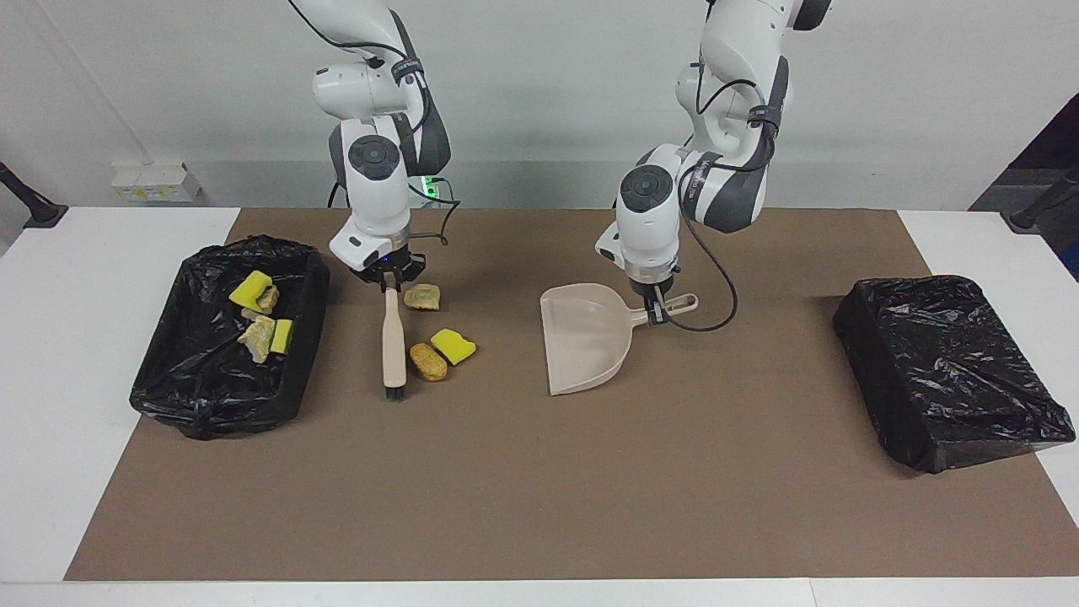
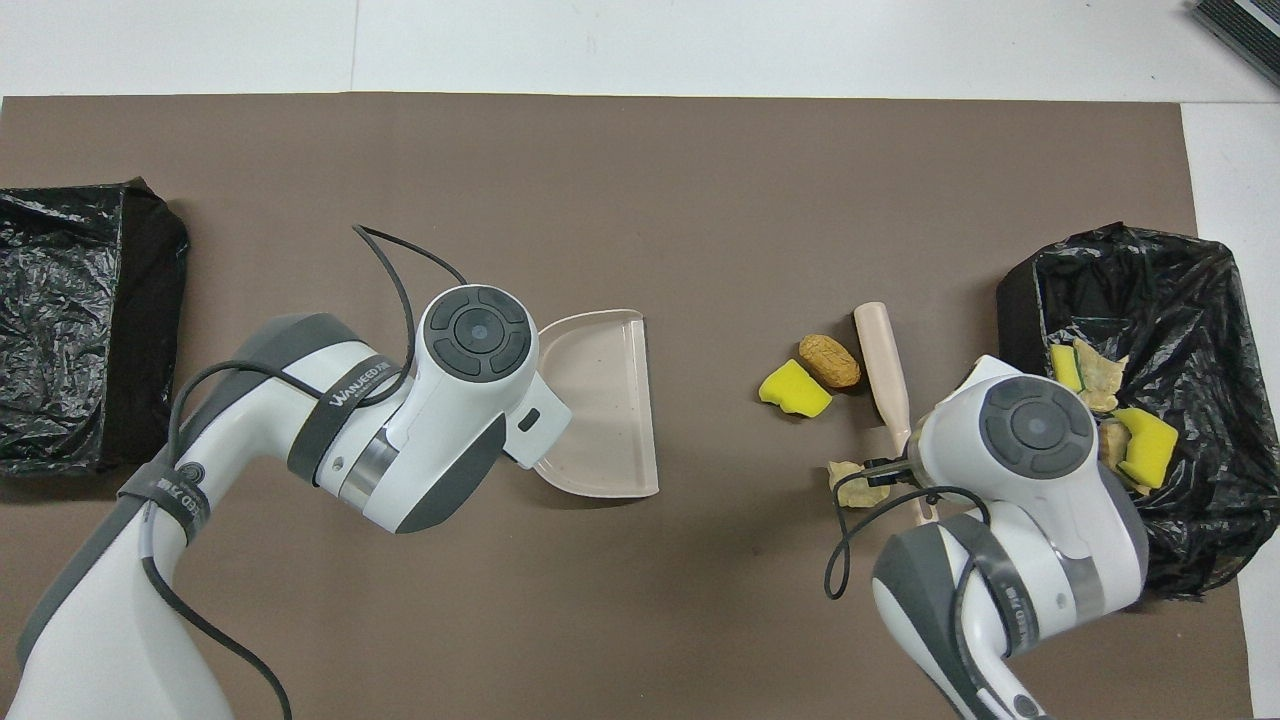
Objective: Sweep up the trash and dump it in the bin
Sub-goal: 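Sweep the sponge and crust with the right gripper toward the dustpan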
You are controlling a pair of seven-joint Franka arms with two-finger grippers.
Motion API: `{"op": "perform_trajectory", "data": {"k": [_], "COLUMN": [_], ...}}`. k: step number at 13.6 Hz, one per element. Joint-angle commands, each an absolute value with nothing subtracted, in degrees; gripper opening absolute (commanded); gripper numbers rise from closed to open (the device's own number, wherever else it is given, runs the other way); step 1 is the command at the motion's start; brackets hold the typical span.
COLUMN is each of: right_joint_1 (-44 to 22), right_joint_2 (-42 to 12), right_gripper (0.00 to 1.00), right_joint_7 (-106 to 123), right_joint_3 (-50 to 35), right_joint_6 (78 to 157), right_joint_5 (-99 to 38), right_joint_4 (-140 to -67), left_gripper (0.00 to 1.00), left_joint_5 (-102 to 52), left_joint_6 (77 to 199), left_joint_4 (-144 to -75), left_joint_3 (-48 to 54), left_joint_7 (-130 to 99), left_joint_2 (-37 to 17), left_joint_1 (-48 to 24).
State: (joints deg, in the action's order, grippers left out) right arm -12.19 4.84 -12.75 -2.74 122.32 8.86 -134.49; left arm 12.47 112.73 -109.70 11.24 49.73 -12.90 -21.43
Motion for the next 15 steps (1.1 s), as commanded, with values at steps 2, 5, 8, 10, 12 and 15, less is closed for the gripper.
{"op": "perform_trajectory", "data": {"k": [2, 5, 8, 10, 12, 15], "right_joint_1": [-15.89, -22.13, -26.71, -29.35, -29.44, -28.22], "right_joint_2": [3.0, -0.52, -3.94, -5.88, -6.68, -5.9], "right_gripper": [0.0, 0.0, 0.0, 0.0, 0.0, 0.0], "right_joint_7": [-16.52, -27.47, -31.64, -32.78, -28.86, -13.49], "right_joint_3": [-3.25, -3.34, -3.25, -3.25, -3.43, -3.43], "right_joint_6": [123.58, 125.76, 125.77, 125.86, 125.69, 123.5], "right_joint_5": [-0.4, -2.37, -8.94, -13.25, -17.74, -31.68], "right_joint_4": [-132.2, -130.53, -126.14, -123.5, -121.74, -120.24], "left_gripper": [0.0, 0.0, 0.0, 0.0, 0.0, 0.0], "left_joint_5": [13.36, 13.36, 13.36, 13.36, 13.36, 13.45], "left_joint_6": [112.68, 111.54, 111.09, 111.36, 111.62, 111.54], "left_joint_4": [-110.74, -110.83, -111.44, -112.06, -112.76, -113.03], "left_joint_3": [10.72, 10.72, 10.81, 10.81, 10.81, 10.72], "left_joint_7": [43.35, 42.72, 42.71, 41.76, 40.87, 39.73], "left_joint_2": [-12.66, -12.57, -12.22, -11.95, -11.69, -11.34], "left_joint_1": [-22.24, -22.24, -22.32, -22.76, -22.85, -23.46]}}
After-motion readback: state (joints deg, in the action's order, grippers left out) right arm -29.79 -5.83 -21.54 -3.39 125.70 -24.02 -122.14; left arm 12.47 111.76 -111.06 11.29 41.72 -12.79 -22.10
